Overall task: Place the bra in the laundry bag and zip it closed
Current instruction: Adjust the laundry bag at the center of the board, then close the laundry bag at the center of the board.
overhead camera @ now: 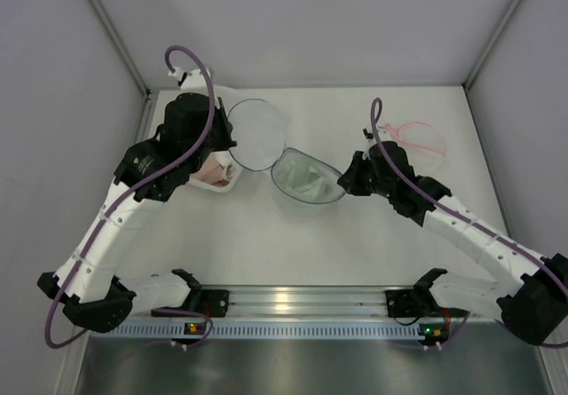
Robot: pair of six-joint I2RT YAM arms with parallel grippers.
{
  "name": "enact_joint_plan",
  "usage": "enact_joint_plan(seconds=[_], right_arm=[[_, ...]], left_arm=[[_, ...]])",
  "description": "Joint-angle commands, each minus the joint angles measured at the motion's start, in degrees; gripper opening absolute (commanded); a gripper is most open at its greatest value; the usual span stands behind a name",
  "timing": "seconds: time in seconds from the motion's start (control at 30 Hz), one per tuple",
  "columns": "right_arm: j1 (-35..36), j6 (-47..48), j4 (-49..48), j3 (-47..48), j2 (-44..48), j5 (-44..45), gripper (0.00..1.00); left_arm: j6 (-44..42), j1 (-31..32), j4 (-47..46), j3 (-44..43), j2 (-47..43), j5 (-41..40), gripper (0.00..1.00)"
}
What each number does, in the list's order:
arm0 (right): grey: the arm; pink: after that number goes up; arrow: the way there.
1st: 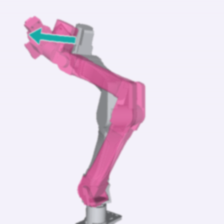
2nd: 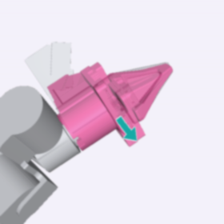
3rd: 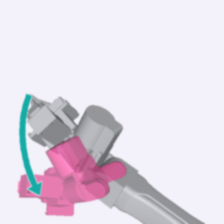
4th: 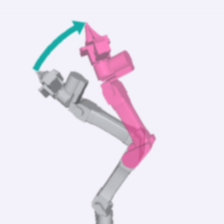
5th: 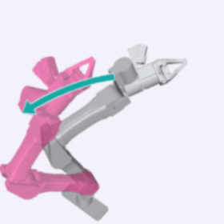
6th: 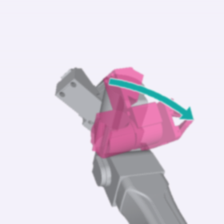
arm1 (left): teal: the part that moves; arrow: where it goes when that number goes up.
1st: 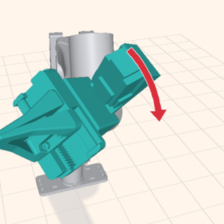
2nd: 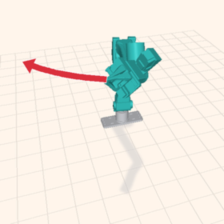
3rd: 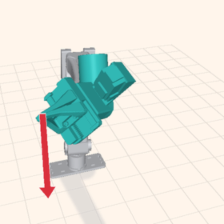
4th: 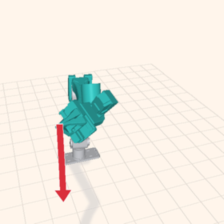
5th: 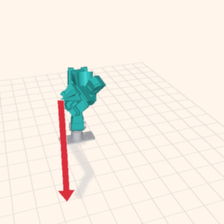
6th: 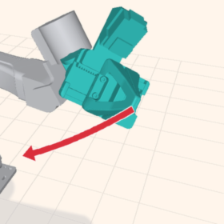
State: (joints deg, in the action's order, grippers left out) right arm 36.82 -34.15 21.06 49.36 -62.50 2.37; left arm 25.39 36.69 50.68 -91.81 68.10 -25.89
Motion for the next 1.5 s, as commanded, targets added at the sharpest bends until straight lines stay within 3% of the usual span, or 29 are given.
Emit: enact_joint_plan(seconds=[0.0,0.03,0.1,0.2,0.5,0.73,0.9,1.0,1.1,1.2,1.47], right_arm=[[-1.05,1.44,0.96,7.29,-3.75,-0.89,0.00],[-0.52,2.15,4.39,9.59,-4.64,0.86,0.00],[-0.34,1.20,2.07,7.25,-3.86,5.26,0.00],[-2.36,-1.00,-2.25,5.91,-7.43,2.82,0.00],[-3.51,-0.56,-6.11,12.85,-21.42,2.47,0.00],[-4.21,-3.55,-7.18,16.11,-22.93,2.28,0.00],[-5.26,-5.66,-7.35,13.40,-18.64,3.17,0.00],[-5.53,-7.50,-8.57,10.59,-16.52,4.21,0.00],[-6.14,-8.65,-10.25,8.21,-15.99,3.79,0.00],[-6.93,-8.83,-10.77,7.94,-16.86,2.47,0.00],[-10.01,-10.14,-17.27,3.38,-18.36,0.36,0.00]], left_arm=[[-2.53,0.05,-3.39,-3.55,4.23,4.32,0.00],[-2.62,0.14,-3.56,-3.20,4.41,4.62,0.00],[-5.15,0.14,-7.15,-0.40,3.98,7.32,0.00],[-9.20,1.10,-12.51,4.52,4.24,12.17,0.00],[-17.98,3.56,-17.80,4.98,7.14,11.83,0.00],[-30.83,13.23,-17.63,0.85,14.77,-15.57,0.00],[-27.68,14.82,-17.89,-0.39,19.00,-31.82,0.00],[-25.56,15.52,-18.15,-0.30,20.49,-37.01,0.00],[-28.80,17.80,-20.69,-0.47,22.77,-39.76,0.00],[-31.71,20.52,-23.06,-0.48,24.18,-37.40,0.00],[-35.15,27.99,-28.26,7.34,26.74,-35.90,0.00]])
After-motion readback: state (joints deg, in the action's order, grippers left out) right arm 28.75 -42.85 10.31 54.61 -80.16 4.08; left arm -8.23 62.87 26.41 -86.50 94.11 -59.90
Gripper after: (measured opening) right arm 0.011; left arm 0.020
